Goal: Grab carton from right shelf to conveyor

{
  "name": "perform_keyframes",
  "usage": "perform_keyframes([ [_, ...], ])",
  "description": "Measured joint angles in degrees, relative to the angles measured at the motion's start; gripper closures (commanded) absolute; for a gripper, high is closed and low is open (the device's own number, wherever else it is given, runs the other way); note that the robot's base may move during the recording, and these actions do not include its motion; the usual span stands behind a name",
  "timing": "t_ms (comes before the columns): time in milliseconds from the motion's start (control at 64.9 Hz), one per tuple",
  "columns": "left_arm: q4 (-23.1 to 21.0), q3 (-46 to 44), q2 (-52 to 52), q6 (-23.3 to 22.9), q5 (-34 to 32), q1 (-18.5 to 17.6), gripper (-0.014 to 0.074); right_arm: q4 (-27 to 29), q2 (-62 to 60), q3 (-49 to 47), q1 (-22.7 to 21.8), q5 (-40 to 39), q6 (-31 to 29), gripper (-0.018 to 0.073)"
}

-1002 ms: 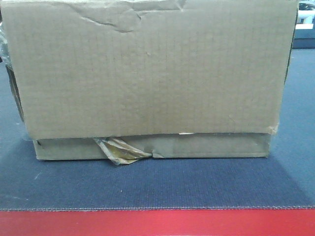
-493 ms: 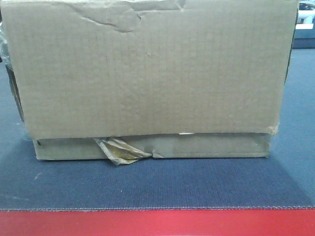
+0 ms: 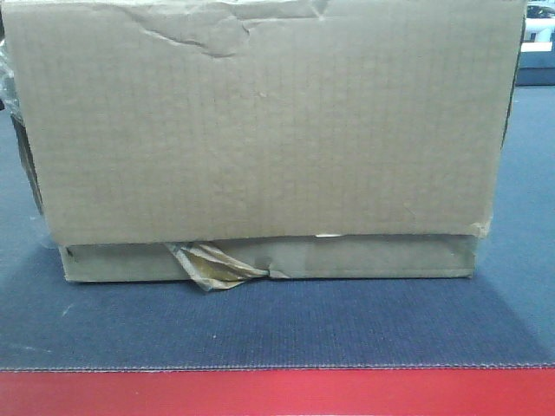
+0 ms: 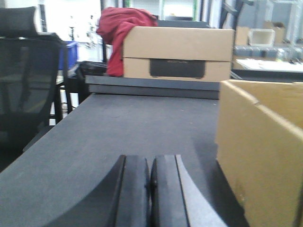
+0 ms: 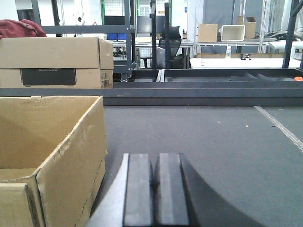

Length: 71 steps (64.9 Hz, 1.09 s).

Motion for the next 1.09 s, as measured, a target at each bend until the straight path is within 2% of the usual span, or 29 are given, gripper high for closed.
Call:
perform_keyframes([
  [154, -2.07, 10.64, -1.49, 0.00, -9.32, 0.82, 0.0592, 0.00, 0.00, 0.00, 0.00, 0.00, 0.00, 0.0640],
  [1095, -2.91, 12.11, -1.58, 0.11, -9.33, 0.82, 0.0592, 0.00, 0.00, 0.00, 0.00, 0.00, 0.00, 0.0640],
])
